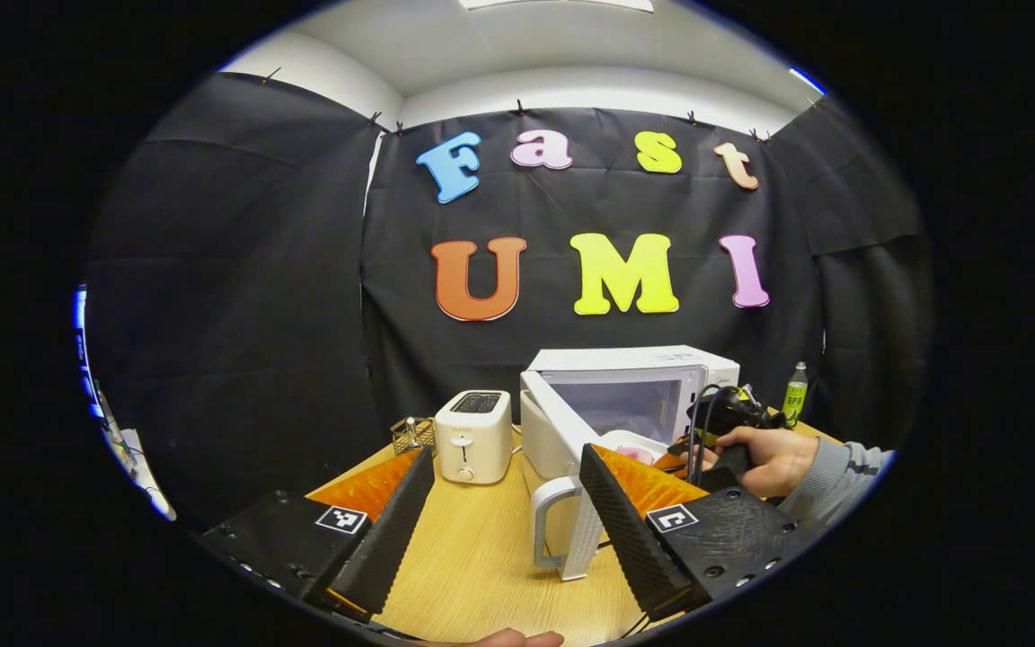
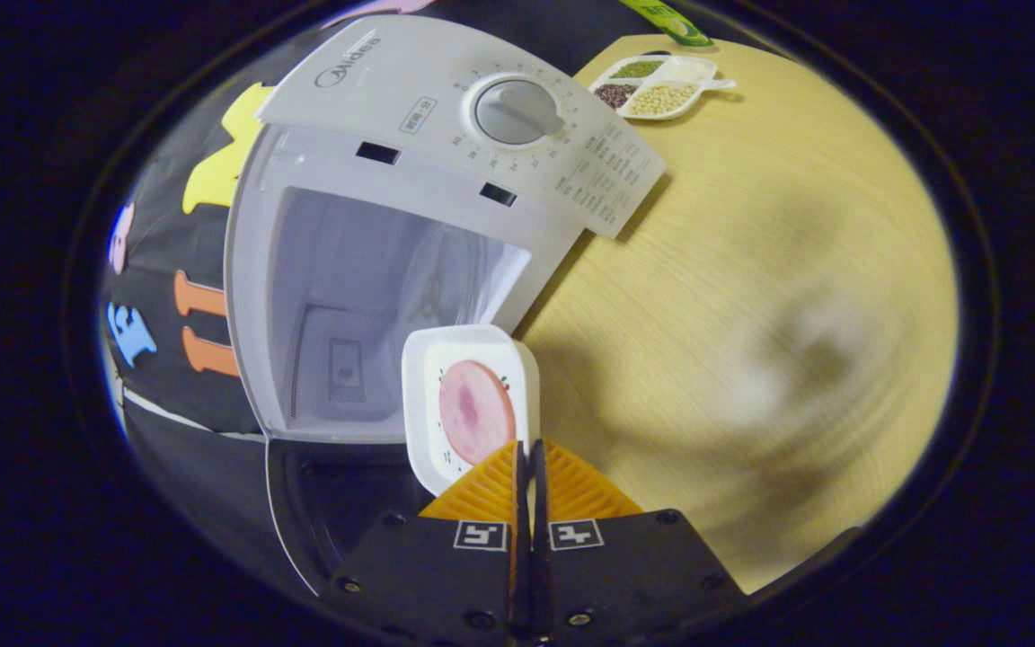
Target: Open the microwave oven with the left hand, put the food in, and close the microwave oven.
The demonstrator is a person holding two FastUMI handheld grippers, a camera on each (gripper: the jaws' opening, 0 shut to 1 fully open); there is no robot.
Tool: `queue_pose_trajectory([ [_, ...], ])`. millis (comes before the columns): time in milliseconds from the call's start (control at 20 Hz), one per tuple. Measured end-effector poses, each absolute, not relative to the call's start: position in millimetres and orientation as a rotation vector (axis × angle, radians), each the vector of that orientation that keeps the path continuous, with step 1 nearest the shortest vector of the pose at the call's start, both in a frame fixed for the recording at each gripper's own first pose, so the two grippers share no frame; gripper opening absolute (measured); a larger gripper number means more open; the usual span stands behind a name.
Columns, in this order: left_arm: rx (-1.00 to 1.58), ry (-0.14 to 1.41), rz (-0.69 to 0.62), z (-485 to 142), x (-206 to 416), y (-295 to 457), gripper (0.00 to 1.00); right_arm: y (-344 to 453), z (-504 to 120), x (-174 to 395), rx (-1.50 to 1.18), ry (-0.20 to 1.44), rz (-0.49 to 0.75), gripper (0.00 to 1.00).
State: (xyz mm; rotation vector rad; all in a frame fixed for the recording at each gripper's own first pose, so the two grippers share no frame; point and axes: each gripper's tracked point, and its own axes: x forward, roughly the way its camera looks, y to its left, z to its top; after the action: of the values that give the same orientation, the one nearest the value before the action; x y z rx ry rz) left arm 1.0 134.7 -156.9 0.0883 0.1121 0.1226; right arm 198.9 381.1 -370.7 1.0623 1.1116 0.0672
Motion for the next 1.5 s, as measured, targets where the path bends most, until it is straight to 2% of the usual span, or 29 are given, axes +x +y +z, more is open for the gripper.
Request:
queue_pose_trajectory([
  [150, 0.088, 0.105, 0.105, -159, 3, 135, 0.97, 396, -377, 213, 1.212, 1.084, -0.012, 0.04],
  [200, 0.083, 0.112, 0.102, -163, 4, 136, 0.97, 398, -381, 214, 1.224, 1.073, -0.040, 0.00],
  [250, 0.079, 0.122, 0.103, -166, 3, 138, 0.97, 398, -384, 218, 1.218, 1.053, -0.065, 0.04],
  [350, 0.077, 0.133, 0.109, -172, 3, 142, 0.97, 401, -384, 228, 1.215, 1.007, -0.100, 0.04],
  [450, 0.075, 0.140, 0.109, -175, 3, 143, 0.96, 409, -380, 237, 1.223, 0.969, -0.098, 0.04],
  [500, 0.074, 0.142, 0.108, -175, 3, 143, 0.96, 416, -379, 243, 1.231, 0.956, -0.090, 0.00],
  [550, 0.075, 0.140, 0.111, -175, 3, 145, 0.97, 420, -378, 249, 1.231, 0.944, -0.082, 0.05],
  [950, 0.073, 0.166, 0.151, -186, 7, 163, 0.97, 430, -379, 295, 1.243, 0.770, -0.084, 0.06],
  [1000, 0.073, 0.171, 0.145, -187, 7, 162, 0.97, 435, -379, 299, 1.259, 0.760, -0.076, 0.00],
  [1050, 0.069, 0.174, 0.140, -188, 8, 160, 0.97, 438, -380, 304, 1.258, 0.748, -0.072, 0.08],
  [1300, 0.071, 0.179, 0.138, -189, 9, 161, 0.97, 437, -373, 326, 1.227, 0.640, -0.033, 0.13],
  [1350, 0.074, 0.181, 0.140, -190, 9, 163, 0.97, 434, -372, 328, 1.217, 0.624, -0.029, 0.00],
  [1400, 0.073, 0.181, 0.144, -190, 10, 164, 0.97, 432, -372, 331, 1.213, 0.611, -0.035, 0.14],
  [1450, 0.071, 0.182, 0.148, -190, 11, 165, 0.97, 432, -369, 333, 1.212, 0.600, -0.026, 0.03],
  [1500, 0.067, 0.181, 0.151, -191, 11, 166, 0.97, 434, -368, 334, 1.199, 0.598, -0.005, 0.18],
])
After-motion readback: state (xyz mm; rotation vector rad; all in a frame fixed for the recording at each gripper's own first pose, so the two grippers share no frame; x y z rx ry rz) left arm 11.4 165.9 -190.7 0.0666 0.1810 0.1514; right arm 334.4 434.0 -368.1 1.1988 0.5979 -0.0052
